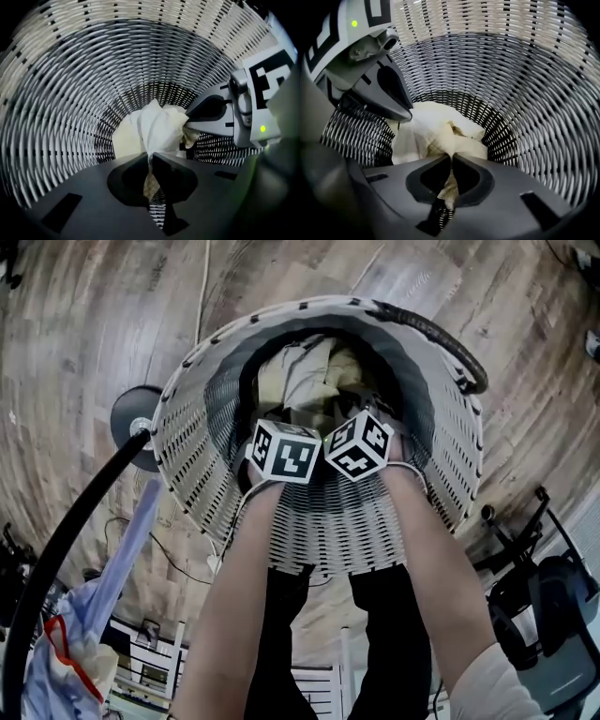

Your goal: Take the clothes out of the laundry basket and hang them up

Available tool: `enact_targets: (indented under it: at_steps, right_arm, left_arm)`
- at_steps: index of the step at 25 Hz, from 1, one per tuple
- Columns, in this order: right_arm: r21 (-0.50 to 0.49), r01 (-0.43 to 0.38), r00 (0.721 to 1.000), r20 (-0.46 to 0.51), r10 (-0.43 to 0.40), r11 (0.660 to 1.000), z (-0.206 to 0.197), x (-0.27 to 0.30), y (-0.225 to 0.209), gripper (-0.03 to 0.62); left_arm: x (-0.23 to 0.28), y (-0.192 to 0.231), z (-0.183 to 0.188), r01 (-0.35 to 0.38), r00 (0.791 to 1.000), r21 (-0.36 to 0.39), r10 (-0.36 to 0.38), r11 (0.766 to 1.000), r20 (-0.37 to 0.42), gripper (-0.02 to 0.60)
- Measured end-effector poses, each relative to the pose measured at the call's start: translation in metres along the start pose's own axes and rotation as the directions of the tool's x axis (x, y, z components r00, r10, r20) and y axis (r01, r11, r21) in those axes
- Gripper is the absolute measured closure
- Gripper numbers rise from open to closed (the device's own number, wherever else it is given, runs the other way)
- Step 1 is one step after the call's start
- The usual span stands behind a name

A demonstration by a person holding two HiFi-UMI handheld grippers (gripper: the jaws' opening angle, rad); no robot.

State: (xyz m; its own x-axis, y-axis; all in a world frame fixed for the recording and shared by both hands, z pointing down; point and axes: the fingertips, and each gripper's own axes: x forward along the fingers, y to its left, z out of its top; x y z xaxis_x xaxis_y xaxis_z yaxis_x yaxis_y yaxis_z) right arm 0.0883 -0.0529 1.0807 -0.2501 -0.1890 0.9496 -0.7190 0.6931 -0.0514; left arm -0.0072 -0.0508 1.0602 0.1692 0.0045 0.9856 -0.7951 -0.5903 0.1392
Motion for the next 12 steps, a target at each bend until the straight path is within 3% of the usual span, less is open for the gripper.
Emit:
enact_targets:
  at_steps: [7, 12]
  right_arm:
    - [0.034, -0.009, 1.000, 0.008, 0.009, 0.999, 0.011, -0.046, 0.004, 0.568]
    - [0.092, -0.006, 1.000, -0.009, 0.007, 0.996, 0.016, -0.087, 0.006, 0.569]
  left_arm:
    - [-0.041, -0.007, 0.001, -0.002, 1.000, -0.026, 0.002, 1.000, 0.013, 0.540]
    - [-0.078, -0.021, -0.003, 0.014, 1.000, -0.006, -0.013, 1.000, 0.019, 0.540]
